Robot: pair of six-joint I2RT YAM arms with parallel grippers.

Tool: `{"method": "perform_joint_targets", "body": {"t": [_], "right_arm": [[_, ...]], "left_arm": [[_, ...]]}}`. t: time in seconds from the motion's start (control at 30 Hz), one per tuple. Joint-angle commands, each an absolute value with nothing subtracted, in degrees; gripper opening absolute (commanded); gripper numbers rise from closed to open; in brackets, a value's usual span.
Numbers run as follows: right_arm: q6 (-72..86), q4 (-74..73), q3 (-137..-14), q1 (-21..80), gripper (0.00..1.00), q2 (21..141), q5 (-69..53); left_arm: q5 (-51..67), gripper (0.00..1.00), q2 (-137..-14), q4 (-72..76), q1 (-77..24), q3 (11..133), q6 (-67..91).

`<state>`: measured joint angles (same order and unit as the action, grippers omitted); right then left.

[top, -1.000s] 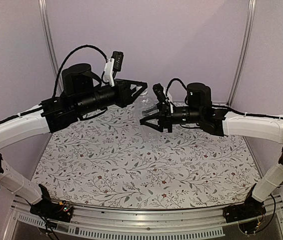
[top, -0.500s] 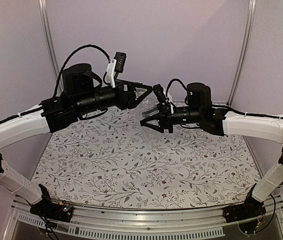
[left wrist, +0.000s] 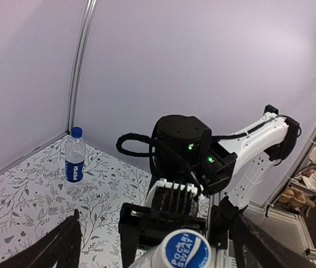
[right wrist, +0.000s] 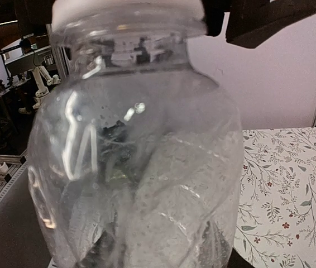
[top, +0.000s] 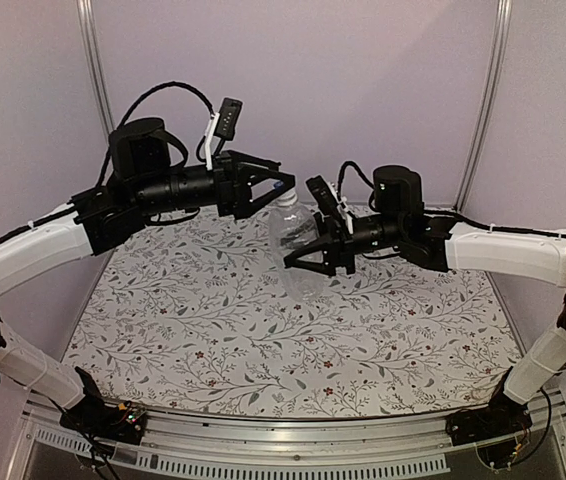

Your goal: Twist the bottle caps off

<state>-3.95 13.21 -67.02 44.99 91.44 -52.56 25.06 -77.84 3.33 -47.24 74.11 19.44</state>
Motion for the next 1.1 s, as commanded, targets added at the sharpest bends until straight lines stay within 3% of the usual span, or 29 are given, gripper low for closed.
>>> {"method": "perform_joint_targets", "body": {"t": [0.0,0.63,1.07], "right_arm": [[-4.7,13.1,-68.8,44.9,0.45,91.1,-58.7],[-4.6,12.8,-69.7,45.1,0.45,92.3,-65.3],[-4.5,13.1,-70.0,45.5,0.45,92.7,-67.9]], "left_arm": [[32.9,0.94,-76.6,4.8,-45.0,74.6,17.8],[49.3,0.91,-78.3,9.6,-42.1,74.2,12.8],[60.0,0.72,-81.6,14.6,-41.6,74.1,14.5]]}}
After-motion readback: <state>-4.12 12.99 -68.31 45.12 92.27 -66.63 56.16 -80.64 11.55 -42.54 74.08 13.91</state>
